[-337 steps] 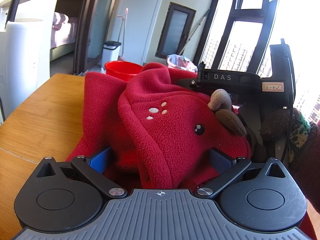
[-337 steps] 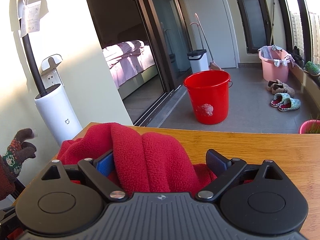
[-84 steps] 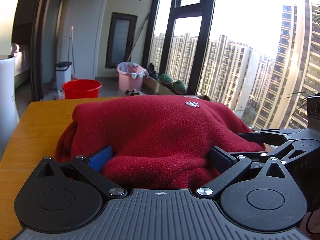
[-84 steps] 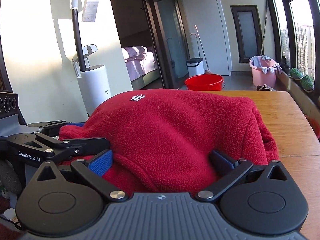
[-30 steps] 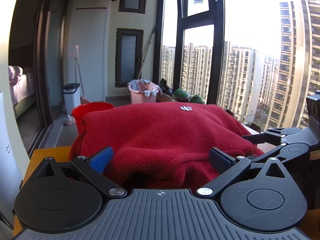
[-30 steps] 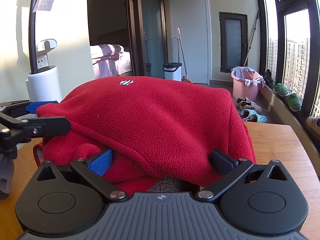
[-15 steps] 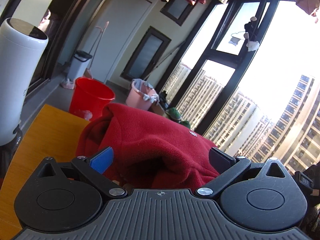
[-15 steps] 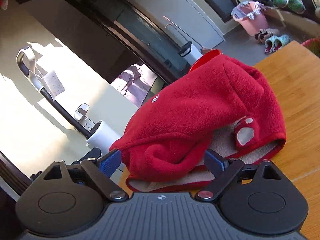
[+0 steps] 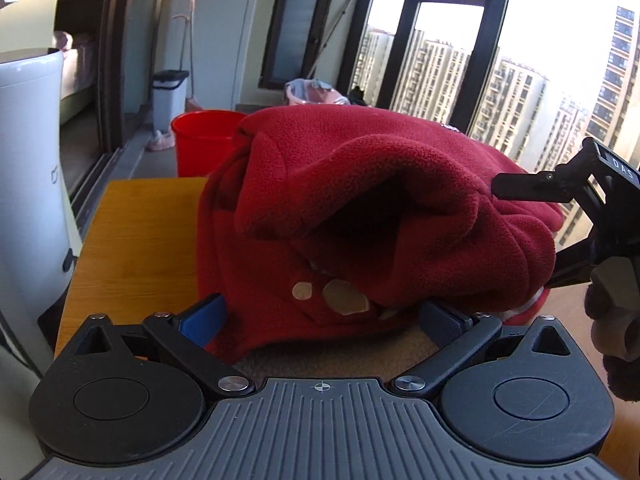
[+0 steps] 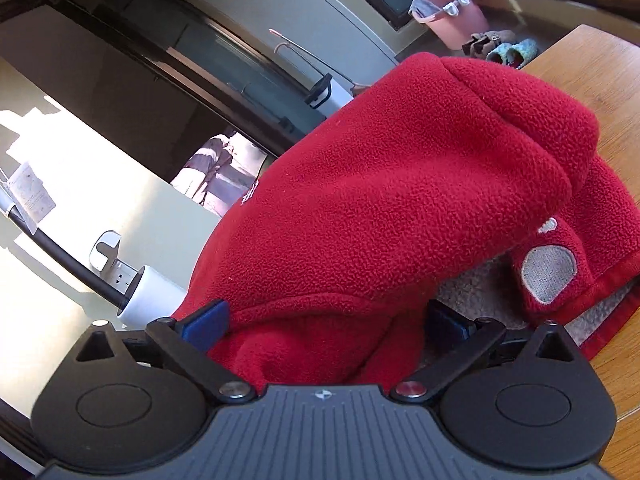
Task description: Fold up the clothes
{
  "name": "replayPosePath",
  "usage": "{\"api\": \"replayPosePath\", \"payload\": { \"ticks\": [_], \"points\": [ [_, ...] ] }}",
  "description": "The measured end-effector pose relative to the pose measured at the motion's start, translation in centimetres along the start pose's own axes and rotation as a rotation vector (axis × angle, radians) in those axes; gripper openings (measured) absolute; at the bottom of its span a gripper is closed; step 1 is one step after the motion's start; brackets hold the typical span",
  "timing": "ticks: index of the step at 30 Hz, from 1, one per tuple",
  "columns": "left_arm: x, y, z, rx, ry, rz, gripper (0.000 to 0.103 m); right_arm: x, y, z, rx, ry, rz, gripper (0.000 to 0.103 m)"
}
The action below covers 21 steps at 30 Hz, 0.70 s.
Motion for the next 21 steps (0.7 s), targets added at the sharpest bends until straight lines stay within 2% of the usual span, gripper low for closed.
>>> {"api": "replayPosePath", "payload": {
  "ticks": [2,4,6,7,11,13,14,15,16,17,18,21],
  "points": [
    [-0.4,0.2,-0.4,-0.026,-0.039,-0.025,0.103,-0.1,-0.4,0.0,-0.001,-0.026,-0.009,0.075],
    [-0.7,0.2,-0.8,-0.037,-0.062,-0.04,0.103,1.1,-1.6,-0.5,0.007,-0.081,0.006,0.04],
    [-0.7,0.1,-1.1,-0.038,-0.068,-0.046,0.103,2.9,-2.7,-1.3,0.045,-0.117,0.046,0.027],
    [-0.8,0.2,-1.1,-0.04,-0.07,-0.05,0.103,3.7,-3.0,-1.6,0.068,-0.123,0.062,0.025],
    [-1.0,0.0,-1.3,-0.036,-0.086,-0.058,0.103,4.6,-2.5,0.2,0.109,-0.033,0.054,0.02],
    [-1.2,-0.1,-1.3,-0.038,-0.094,-0.062,0.103,4.5,-1.7,1.3,0.114,-0.022,0.038,0.023],
    [-1.3,-0.2,-1.1,-0.042,-0.097,-0.065,0.103,4.6,-1.4,1.4,0.103,-0.05,0.032,0.025],
    [-1.4,-0.2,-1.0,-0.046,-0.1,-0.068,0.103,4.8,-1.2,1.4,0.07,-0.095,0.025,0.053],
    [-1.4,-0.1,-1.0,-0.051,-0.103,-0.07,0.103,4.9,-1.1,1.3,0.035,-0.133,0.025,0.094],
    [-1.5,-0.1,-0.9,-0.056,-0.106,-0.072,0.103,5.0,-1.2,0.9,0.012,-0.161,0.037,0.103],
    [-1.5,-0.1,-0.8,-0.061,-0.11,-0.073,0.103,5.0,-1.3,0.5,0.007,-0.171,0.052,0.103],
    [-1.4,0.0,-0.6,-0.072,-0.12,-0.072,0.103,4.0,-1.9,-0.4,0.023,-0.123,0.1,0.103]
  ]
}}
Point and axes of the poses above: each gripper's, at about its wrist camera, not at the fingertips, and x roughly against the way its jaws point, z to its right, y to its underside, the point moved 7 cm from there along -x, roughly the way its jaws point, and after that the axes turned 7 degrees about -x, right-handed, at the moved point
